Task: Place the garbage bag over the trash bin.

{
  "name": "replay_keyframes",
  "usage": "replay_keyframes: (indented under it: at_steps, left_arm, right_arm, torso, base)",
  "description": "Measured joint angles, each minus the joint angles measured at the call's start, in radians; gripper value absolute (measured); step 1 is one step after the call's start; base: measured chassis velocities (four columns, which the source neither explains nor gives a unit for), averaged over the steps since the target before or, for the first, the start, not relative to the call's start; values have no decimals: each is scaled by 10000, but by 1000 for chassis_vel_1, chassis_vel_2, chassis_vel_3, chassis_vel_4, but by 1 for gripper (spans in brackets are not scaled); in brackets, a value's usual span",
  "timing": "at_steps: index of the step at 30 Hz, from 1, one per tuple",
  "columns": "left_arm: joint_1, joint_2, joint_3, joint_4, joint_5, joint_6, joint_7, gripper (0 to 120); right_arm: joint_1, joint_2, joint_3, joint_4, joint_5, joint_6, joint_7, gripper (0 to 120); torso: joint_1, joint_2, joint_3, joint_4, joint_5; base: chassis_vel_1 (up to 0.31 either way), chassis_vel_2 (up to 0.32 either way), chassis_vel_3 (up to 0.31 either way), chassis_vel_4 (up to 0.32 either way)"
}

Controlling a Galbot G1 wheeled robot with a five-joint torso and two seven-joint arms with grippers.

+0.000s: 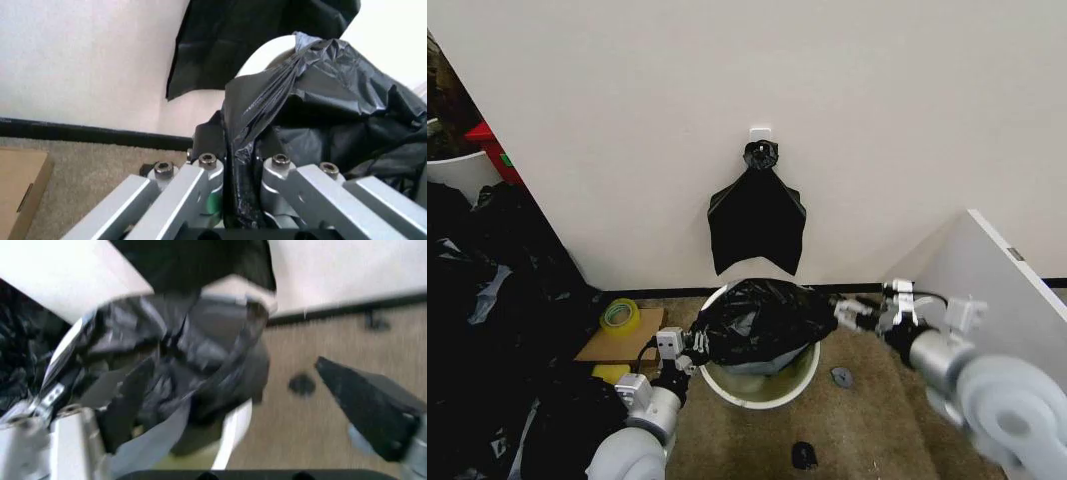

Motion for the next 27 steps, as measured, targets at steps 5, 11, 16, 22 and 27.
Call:
replay_keyframes:
  at_steps: [5, 11, 16, 22, 27]
  left_arm:
    - [-39, -47, 99, 41, 28, 0, -23, 4]
    - [46, -26, 120, -52, 172, -15, 3, 4]
    - [66, -14, 144, -58, 359, -75, 39, 4]
    - [52, -64, 190, -84, 396, -94, 64, 4]
    - [55, -58, 168, -130, 399, -118, 69, 4]
  right_arm:
    - [-83, 416, -463, 50, 509, -173, 923, 100]
    - [-105, 866, -896, 37, 584, -202, 1079, 98]
    - [-19, 1032, -951, 16, 883, -175, 1191, 82]
    - [-35, 1208, -1000, 0, 912, -158, 1209, 60]
    - [-92, 1328, -1015, -9, 884, -112, 1280, 42]
  torso:
    - [0, 0, 1, 2, 2]
    - [0, 0, 0, 3, 4]
    - [0, 0, 0, 3, 4]
    - [0, 0, 1, 2, 3]
    - [0, 0, 1, 2, 4]
  base:
    - [0, 0, 0, 0]
    - [0, 0, 0, 0]
    - [0, 0, 0, 0]
    - [0, 0, 0, 0]
    - [0, 0, 0, 0]
